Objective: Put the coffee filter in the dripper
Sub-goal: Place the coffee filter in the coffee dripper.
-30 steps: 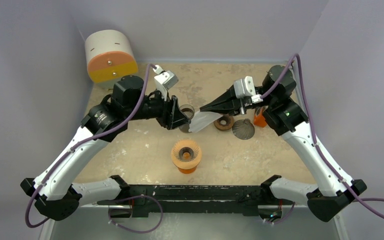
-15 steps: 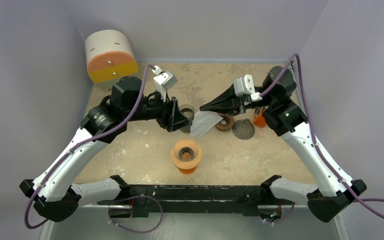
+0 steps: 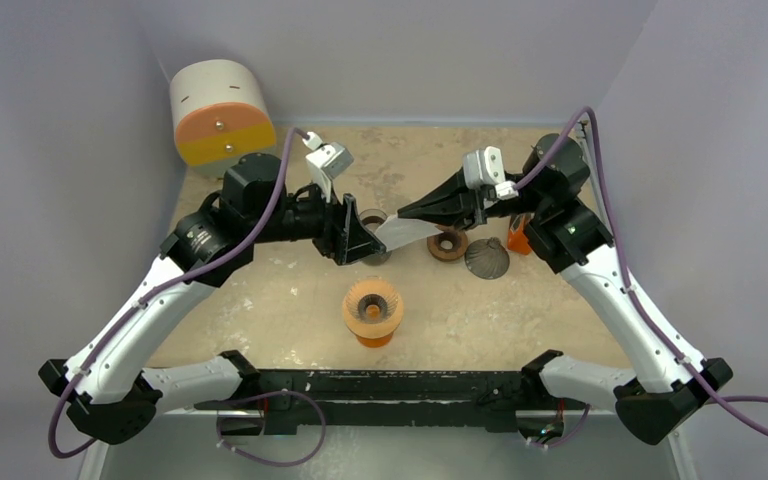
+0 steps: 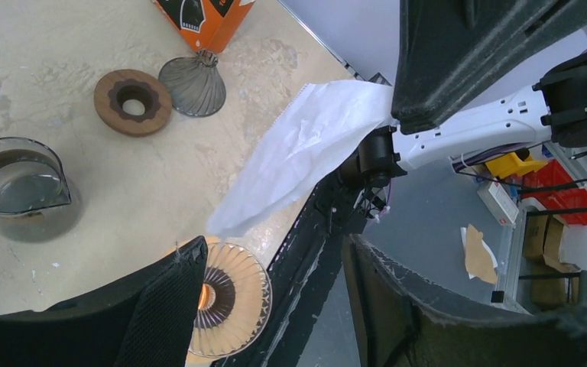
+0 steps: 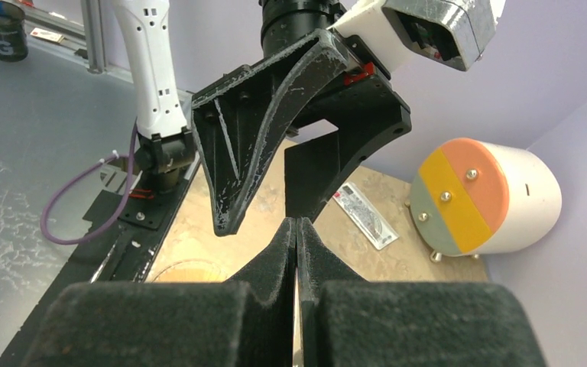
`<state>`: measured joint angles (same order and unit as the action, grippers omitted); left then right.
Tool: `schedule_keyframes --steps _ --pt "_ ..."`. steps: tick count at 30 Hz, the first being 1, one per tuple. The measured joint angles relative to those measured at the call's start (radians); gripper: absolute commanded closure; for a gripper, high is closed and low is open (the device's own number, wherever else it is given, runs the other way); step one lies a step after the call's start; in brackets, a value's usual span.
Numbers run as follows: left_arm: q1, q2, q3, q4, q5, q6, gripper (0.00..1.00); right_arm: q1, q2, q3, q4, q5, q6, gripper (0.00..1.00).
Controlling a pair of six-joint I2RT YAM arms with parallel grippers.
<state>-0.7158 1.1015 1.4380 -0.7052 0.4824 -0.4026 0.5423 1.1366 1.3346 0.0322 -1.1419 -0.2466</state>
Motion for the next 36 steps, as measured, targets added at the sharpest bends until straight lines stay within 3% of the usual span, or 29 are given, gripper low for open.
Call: schedule_keyframes --steps 11,21,36 --pt "0.000 -0.002 0.011 -0.069 -0.074 0.002 0.33 0.002 -0.011 -0.009 -0.003 0.007 0.001 1.00" --pt "0.000 -0.124 -0.024 -0.100 -0.068 0.028 0.21 0.002 -0.043 -0.038 0.039 -0.023 0.076 1.00" --pt "0.000 -0.140 -0.204 0.085 0.042 0.016 0.06 0.006 -0.050 -0.190 0.618 -0.051 0.589 1.00"
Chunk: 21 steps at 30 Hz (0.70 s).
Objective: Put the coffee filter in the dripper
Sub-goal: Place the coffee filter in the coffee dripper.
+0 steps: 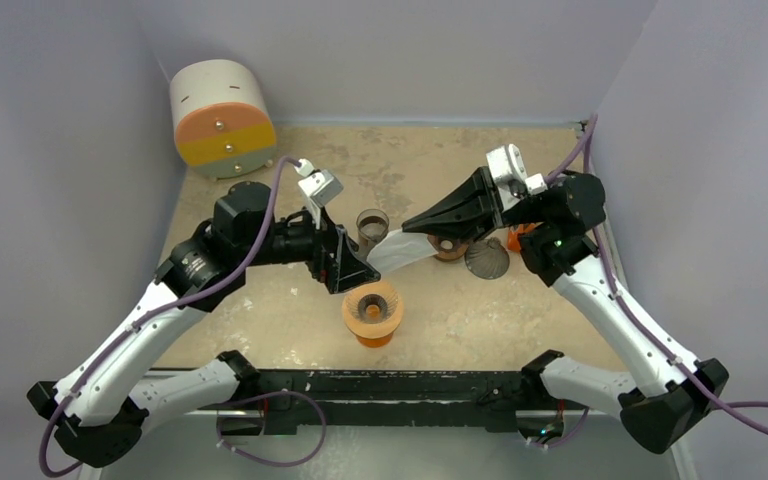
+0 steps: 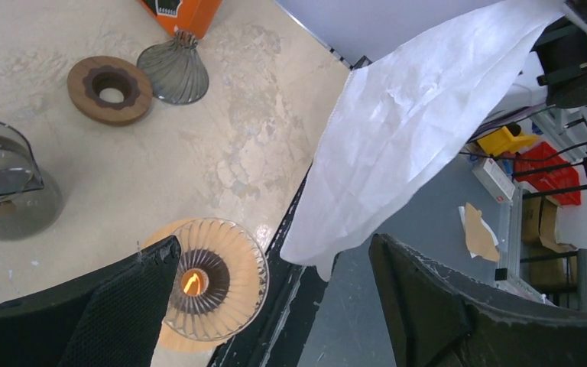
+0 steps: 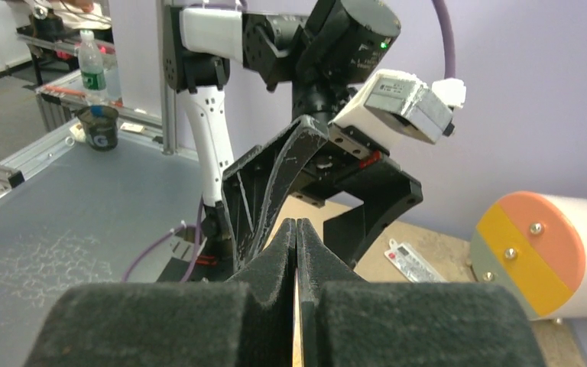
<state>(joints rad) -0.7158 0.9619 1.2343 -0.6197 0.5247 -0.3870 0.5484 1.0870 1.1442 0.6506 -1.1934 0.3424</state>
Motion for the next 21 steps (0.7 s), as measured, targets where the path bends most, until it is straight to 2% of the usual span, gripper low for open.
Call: schedule_keyframes --steps 11,18,21 --pt "0.000 -0.077 -0.128 0.228 0.051 -0.048 0.07 0.001 0.085 -0.023 0.498 0.087 0.406 1.00" --pt "0.000 -0.142 -0.215 0.419 0.054 -0.084 0.08 0.001 0.100 -0.022 0.592 0.153 0.502 1.00" --pt "0.000 -0.152 -0.232 0.491 0.055 -0.101 0.14 0.001 0.098 -0.018 0.593 0.171 0.506 1.00"
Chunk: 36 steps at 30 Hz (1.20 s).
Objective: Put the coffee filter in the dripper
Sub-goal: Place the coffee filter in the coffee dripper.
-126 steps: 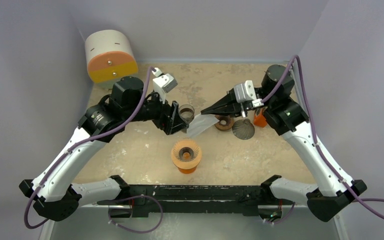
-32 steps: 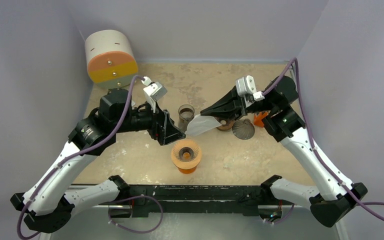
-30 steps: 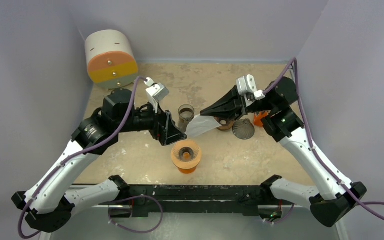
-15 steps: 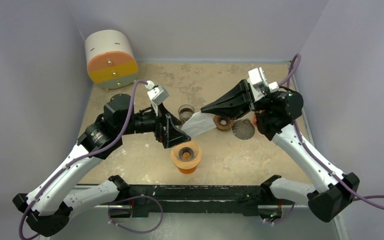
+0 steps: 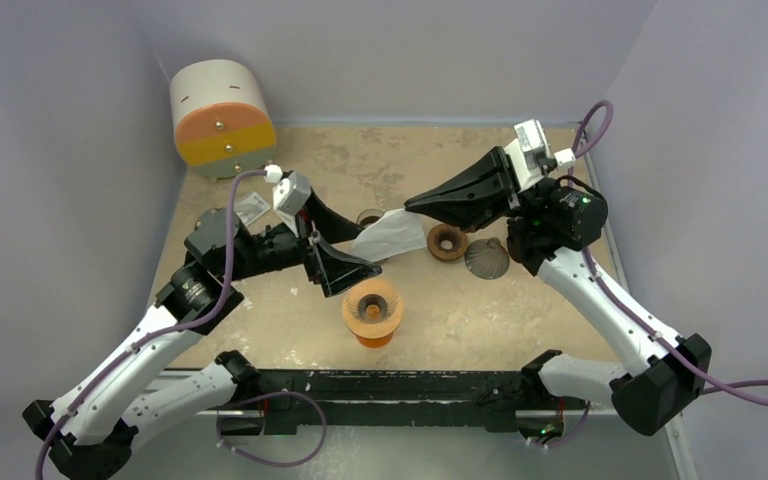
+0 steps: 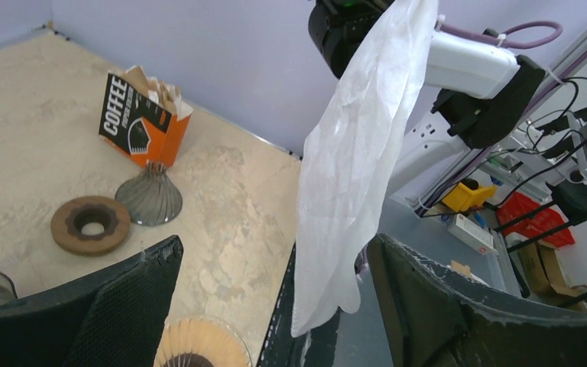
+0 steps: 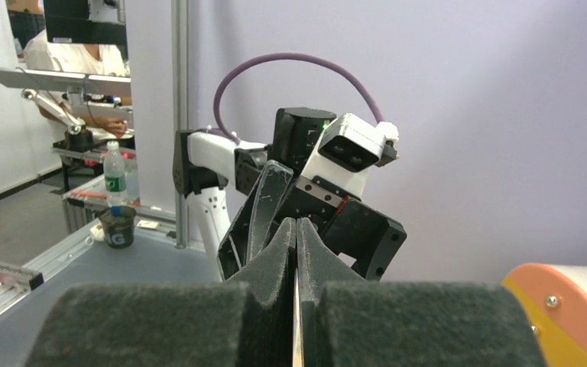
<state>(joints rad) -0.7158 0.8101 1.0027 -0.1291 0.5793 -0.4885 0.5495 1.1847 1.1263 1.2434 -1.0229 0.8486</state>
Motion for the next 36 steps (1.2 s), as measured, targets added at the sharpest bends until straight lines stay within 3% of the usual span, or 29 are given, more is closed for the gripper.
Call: schedule_keyframes --steps 10,12,14,21,23,25,28,36 --pt "0.000 0.039 -0.003 0.120 0.040 -0.026 0.65 0.000 -0.010 0.004 -0.011 0.042 -0.004 1.00" --pt "0.000 0.048 -0.002 0.115 0.047 -0.025 0.78 0.000 -0.018 0.004 -0.021 0.046 -0.011 1.00" --pt "0.000 0.050 0.000 0.101 0.049 -0.021 0.98 0.000 -0.027 0.004 -0.037 0.047 -0.019 1.00" --pt "0.000 0.050 0.063 0.015 0.049 0.034 1.00 0.000 -0.063 0.004 -0.135 0.060 -0.072 1.00" --pt "0.000 0.049 0.082 -0.009 0.048 0.052 1.00 0.000 -0.071 0.004 -0.175 0.064 -0.093 0.84" --pt "0.000 0.049 0.096 -0.030 0.046 0.071 1.00 0.000 -0.082 0.004 -0.227 0.067 -0.114 0.76" --pt "0.000 0.049 0.119 -0.081 0.034 0.113 1.00 0.000 -0.113 0.004 -0.352 0.088 -0.185 0.56" --pt "0.000 0.051 0.191 -0.282 -0.091 0.282 1.00 0.000 -0.221 0.059 -0.834 0.235 -0.456 0.37"
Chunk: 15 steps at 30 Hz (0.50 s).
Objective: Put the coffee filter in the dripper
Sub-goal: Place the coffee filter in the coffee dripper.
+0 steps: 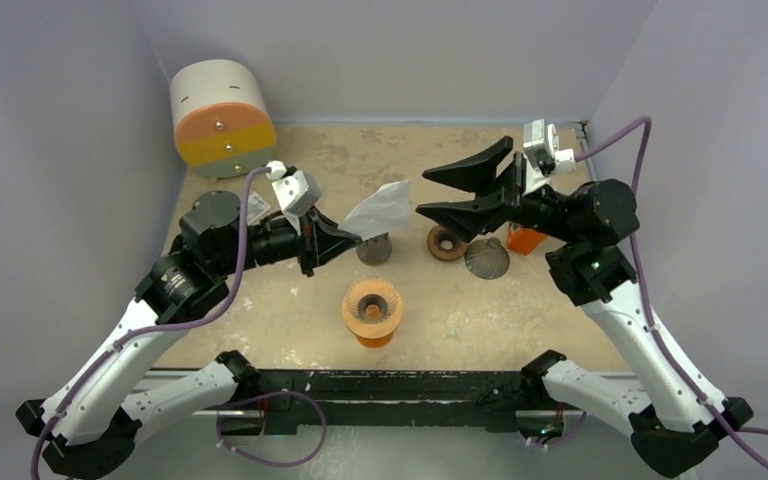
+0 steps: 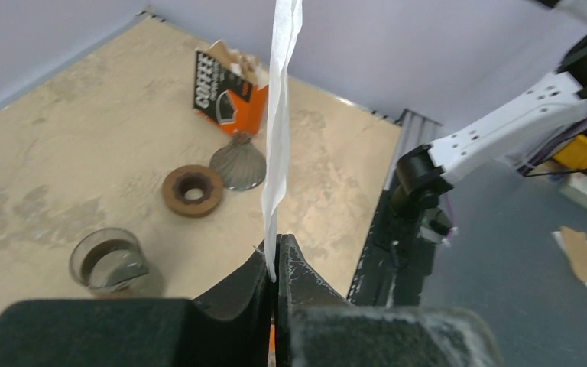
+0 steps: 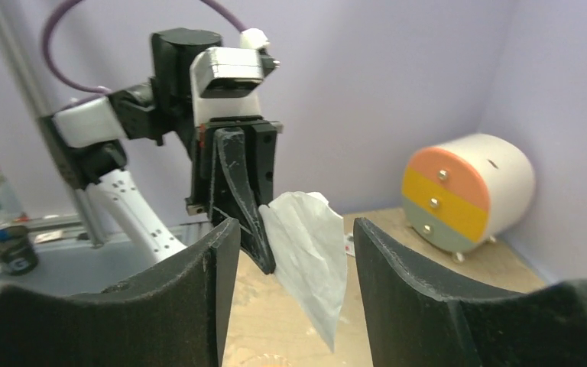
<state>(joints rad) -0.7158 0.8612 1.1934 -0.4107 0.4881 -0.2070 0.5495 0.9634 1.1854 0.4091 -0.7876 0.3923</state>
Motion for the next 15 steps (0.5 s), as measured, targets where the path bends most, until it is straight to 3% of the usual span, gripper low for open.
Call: schedule_keyframes --steps 7,15 --pt "0.000 0.039 0.047 -0.139 -0.179 0.143 1.00 0.000 -0.019 0.078 -0.308 0.177 -0.090 0.17" --pt "-0.002 0.055 0.051 -0.188 -0.386 0.264 1.00 0.000 0.034 0.137 -0.538 0.256 -0.054 0.13"
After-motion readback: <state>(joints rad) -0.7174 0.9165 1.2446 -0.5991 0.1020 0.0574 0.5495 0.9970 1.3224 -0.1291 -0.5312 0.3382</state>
